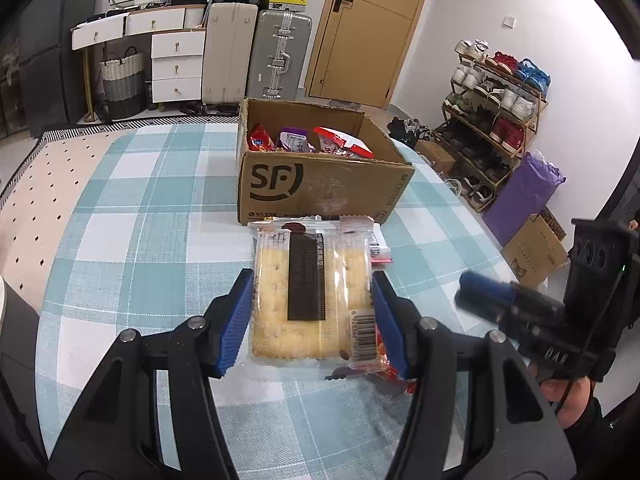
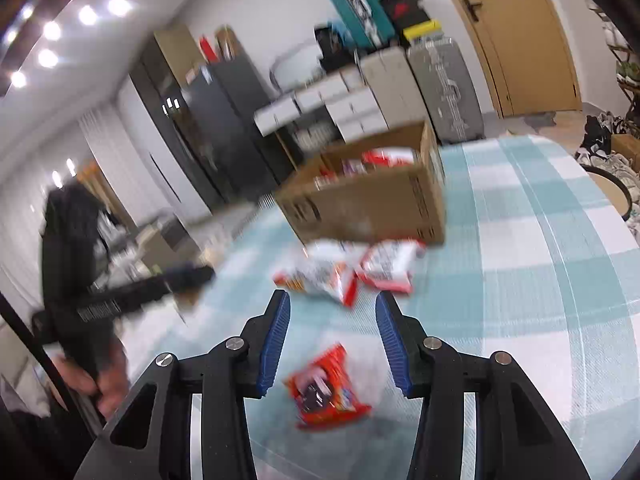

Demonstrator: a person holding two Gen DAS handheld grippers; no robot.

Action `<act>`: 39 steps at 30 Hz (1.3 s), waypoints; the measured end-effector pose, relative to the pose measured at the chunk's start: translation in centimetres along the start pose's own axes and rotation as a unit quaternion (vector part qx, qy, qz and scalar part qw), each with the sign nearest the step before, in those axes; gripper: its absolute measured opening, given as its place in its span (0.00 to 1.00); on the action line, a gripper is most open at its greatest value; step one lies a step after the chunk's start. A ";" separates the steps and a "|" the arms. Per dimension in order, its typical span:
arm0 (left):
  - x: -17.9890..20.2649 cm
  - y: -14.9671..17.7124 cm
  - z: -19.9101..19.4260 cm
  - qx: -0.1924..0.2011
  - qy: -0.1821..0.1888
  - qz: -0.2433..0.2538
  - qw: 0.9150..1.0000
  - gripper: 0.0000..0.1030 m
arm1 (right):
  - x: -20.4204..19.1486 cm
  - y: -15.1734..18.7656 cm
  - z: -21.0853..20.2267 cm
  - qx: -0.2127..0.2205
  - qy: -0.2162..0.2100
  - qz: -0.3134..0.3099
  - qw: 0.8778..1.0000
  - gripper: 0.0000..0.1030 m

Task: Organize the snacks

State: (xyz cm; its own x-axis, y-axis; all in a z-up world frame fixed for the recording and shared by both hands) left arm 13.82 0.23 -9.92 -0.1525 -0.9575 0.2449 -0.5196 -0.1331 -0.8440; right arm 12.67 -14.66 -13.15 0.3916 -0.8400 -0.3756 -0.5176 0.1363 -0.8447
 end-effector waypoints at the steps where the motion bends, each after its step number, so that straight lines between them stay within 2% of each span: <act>1: -0.3 0.0 0.2 0.000 -0.002 -0.002 1.000 0.53 | -0.3 0.8 0.3 -0.020 -0.005 -0.008 1.000 0.49; 5: -1.2 0.0 0.5 -0.004 -0.004 -0.013 1.000 0.53 | -1.5 4.1 1.5 -0.082 -0.013 -0.052 0.995 0.57; 7: -1.4 0.1 0.6 -0.006 -0.003 -0.017 1.000 0.53 | -2.2 5.5 2.3 -0.103 -0.015 -0.083 0.991 0.58; 16: -1.7 0.5 0.8 -0.011 -0.006 -0.020 1.000 0.53 | -2.9 7.5 4.1 -0.131 -0.001 -0.128 0.983 0.58; 20: -1.7 0.4 0.7 -0.010 -0.008 -0.019 1.000 0.53 | -3.1 7.8 4.4 -0.139 0.012 -0.154 0.978 0.47; 23: -1.6 0.3 0.7 -0.008 -0.009 -0.015 1.000 0.53 | -3.2 7.8 4.5 -0.138 0.008 -0.153 0.979 0.45; 27: -1.4 -0.1 0.6 -0.006 -0.010 -0.009 1.000 0.53 | -2.9 6.6 4.1 -0.114 0.003 -0.124 0.986 0.45; 32: -0.7 -1.1 0.6 -0.003 -0.008 0.003 1.000 0.53 | -2.1 3.2 3.2 -0.078 -0.012 -0.072 0.994 0.45; 39: 0.7 -4.0 0.8 0.009 -0.003 0.032 0.999 0.53 | -1.9 -4.8 1.6 -0.015 -0.044 -0.031 0.998 0.45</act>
State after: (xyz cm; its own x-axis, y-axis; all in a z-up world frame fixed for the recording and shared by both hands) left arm 16.46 -0.13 -6.79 -0.1793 -0.9656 0.1882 -0.4936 -0.0772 -0.8663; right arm 15.65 -12.86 -8.99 0.4876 -0.7971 -0.3562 -0.5130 0.0685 -0.8557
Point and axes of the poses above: each gripper's, at about its wrist camera, not at the fingertips, and z roughly the way its jaws point, x to its right, y to its underside, the point moved 8 cm from there along z, roughly the way its jaws point, and after that the axes turned 15 degrees about x, right-handed, at the moved point
